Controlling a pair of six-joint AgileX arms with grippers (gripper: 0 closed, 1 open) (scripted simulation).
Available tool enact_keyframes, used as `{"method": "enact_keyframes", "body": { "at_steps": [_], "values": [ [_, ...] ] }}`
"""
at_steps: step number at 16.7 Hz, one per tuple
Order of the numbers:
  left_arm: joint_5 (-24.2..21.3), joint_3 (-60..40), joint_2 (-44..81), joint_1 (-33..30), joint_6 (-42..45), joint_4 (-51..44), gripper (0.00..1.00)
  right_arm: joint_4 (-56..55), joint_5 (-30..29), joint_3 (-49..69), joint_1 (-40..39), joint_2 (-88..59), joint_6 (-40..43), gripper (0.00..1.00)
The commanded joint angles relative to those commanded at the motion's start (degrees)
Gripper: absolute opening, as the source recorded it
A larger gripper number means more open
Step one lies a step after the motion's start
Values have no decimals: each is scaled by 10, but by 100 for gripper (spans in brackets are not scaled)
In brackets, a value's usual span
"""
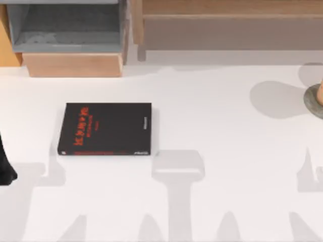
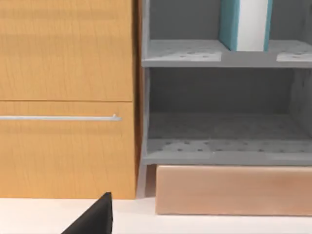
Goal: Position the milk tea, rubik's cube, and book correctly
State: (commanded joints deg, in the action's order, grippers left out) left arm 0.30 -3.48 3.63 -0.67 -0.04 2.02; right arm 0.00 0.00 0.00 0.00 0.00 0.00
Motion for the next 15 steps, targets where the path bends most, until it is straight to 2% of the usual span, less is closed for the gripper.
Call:
{"method": "enact_keyframes", "body": {
  "at_steps": [5,15],
  "values": [
    [18,-140,182,-22,1,74,100,0,0,0,0,0,0,100],
    [72,-502,781,-80,1,257,100,0,0,0,0,0,0,100]
  ]
}}
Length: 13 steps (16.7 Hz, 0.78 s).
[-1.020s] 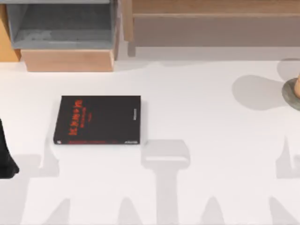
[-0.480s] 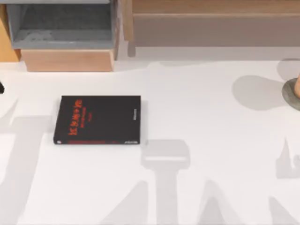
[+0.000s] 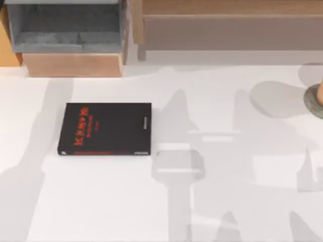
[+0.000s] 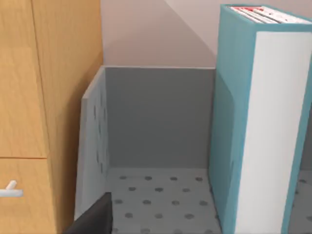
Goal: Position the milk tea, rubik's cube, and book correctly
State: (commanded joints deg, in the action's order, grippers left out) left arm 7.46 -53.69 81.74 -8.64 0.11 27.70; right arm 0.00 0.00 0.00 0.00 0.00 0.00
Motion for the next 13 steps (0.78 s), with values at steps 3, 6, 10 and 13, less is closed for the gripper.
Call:
{"method": "enact_keyframes", "body": {
  "at_steps": [3,6,10,13],
  "values": [
    [11,-89,143,-16,-2,46,100,0,0,0,0,0,0,100],
    [18,-152,235,-26,-4,80,100,0,0,0,0,0,0,100],
    [21,-179,272,-31,-5,95,100,0,0,0,0,0,0,100],
    [21,-176,270,-28,-5,94,100,0,0,0,0,0,0,100]
  ]
}}
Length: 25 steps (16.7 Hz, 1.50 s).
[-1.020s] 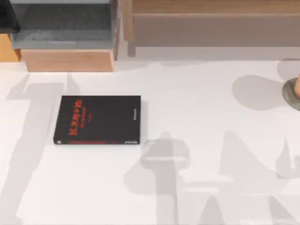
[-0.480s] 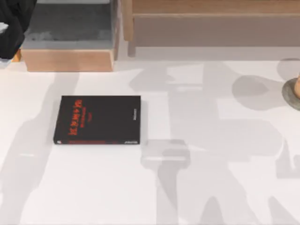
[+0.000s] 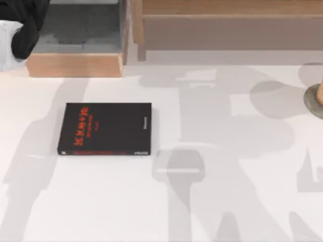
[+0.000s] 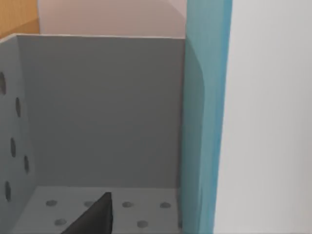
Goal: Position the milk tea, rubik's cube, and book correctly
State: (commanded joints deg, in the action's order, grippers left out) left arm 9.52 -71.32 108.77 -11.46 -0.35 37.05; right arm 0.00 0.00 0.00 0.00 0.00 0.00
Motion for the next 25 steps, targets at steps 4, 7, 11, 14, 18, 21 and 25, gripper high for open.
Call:
{"method": "enact_keyframes", "body": {
  "at_steps": [4,7,11,14,18,21,25],
  "values": [
    [-3,-30,21,0,0,-7,100,0,0,0,0,0,0,100],
    [-5,-68,48,2,0,-18,100,0,0,0,0,0,0,100],
    [-7,-87,61,3,0,-24,100,0,0,0,0,0,0,100],
    [-7,-87,61,3,0,-24,92,0,0,0,0,0,0,100],
    [-7,-87,61,3,0,-24,62,0,0,0,0,0,0,100],
    [-7,-87,61,3,0,-24,40,0,0,0,0,0,0,100],
    [-7,-87,61,3,0,-24,10,0,0,0,0,0,0,100]
  ]
}}
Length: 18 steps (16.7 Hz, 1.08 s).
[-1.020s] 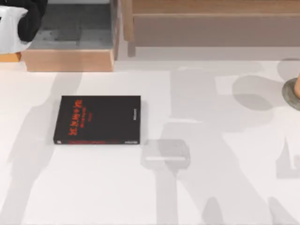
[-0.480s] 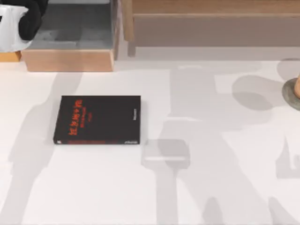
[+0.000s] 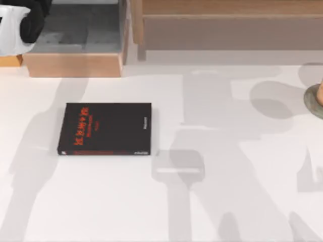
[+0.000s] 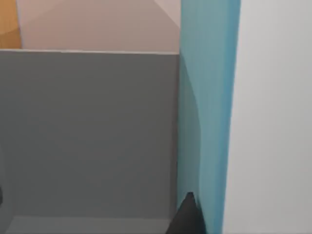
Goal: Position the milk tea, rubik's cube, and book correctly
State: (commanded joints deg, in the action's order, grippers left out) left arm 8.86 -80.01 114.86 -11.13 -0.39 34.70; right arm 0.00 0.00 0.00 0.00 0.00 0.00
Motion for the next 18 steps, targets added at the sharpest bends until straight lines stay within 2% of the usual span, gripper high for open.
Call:
{"method": "enact_keyframes", "body": {
  "at_steps": [1,2,18],
  "values": [
    [0,0,0,0,0,0,2,0,0,0,0,0,0,100],
    [0,0,0,0,0,0,0,0,0,0,0,0,0,100],
    [3,16,-29,-3,1,-12,0,0,0,0,0,0,0,100]
  ]
}}
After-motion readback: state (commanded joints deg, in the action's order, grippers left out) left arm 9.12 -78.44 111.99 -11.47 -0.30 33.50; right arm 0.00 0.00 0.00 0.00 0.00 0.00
